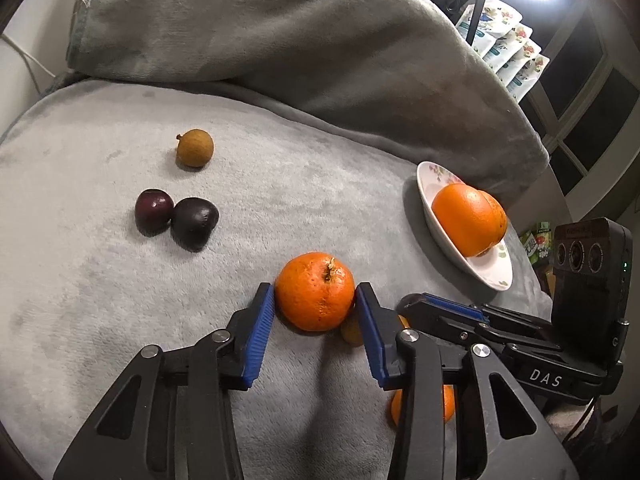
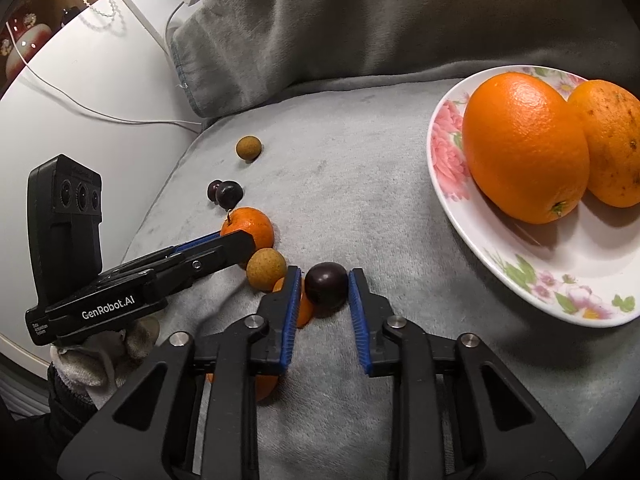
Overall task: Organize fruits
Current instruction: 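Grasp the dark plum with the right gripper while the left grasps a small tangerine, then carry the tangerine over the plate with the left gripper while the right holds the plum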
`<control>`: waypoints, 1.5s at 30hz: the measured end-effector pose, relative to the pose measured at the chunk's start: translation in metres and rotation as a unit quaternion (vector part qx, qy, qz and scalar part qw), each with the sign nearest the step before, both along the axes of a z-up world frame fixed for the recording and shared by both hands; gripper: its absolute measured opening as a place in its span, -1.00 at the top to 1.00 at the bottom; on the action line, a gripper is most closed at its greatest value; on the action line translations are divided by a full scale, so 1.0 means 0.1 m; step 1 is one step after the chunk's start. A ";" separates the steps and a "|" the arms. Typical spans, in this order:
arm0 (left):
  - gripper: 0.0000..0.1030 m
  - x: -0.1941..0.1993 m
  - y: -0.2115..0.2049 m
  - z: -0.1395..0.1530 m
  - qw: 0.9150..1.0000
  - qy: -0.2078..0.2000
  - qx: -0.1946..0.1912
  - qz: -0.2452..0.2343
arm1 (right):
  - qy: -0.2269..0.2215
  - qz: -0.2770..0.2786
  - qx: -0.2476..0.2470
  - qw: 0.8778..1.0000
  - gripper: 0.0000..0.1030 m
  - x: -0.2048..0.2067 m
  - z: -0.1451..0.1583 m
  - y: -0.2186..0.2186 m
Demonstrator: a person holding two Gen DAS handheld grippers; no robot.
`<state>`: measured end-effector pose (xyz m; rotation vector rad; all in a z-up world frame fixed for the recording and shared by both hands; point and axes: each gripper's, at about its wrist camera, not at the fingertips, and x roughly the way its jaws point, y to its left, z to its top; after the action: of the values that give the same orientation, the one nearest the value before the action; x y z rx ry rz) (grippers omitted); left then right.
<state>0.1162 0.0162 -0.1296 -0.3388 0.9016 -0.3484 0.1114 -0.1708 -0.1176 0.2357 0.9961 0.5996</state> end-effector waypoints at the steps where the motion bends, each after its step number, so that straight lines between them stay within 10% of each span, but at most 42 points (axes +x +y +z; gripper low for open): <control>1: 0.23 -0.01 0.00 0.00 1.000 -0.002 0.002 0.000 | 0.000 -0.001 0.001 1.000 0.55 0.00 0.00 -0.01; 45: 0.26 0.28 -0.81 0.66 0.995 -0.070 0.007 -0.075 | -0.101 -0.107 -0.008 0.989 0.56 -0.45 0.54 -1.12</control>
<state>0.1438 -0.0651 -0.0635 -0.2311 0.7927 -0.4973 0.0660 -0.2832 -0.0638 0.2580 0.7672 0.4108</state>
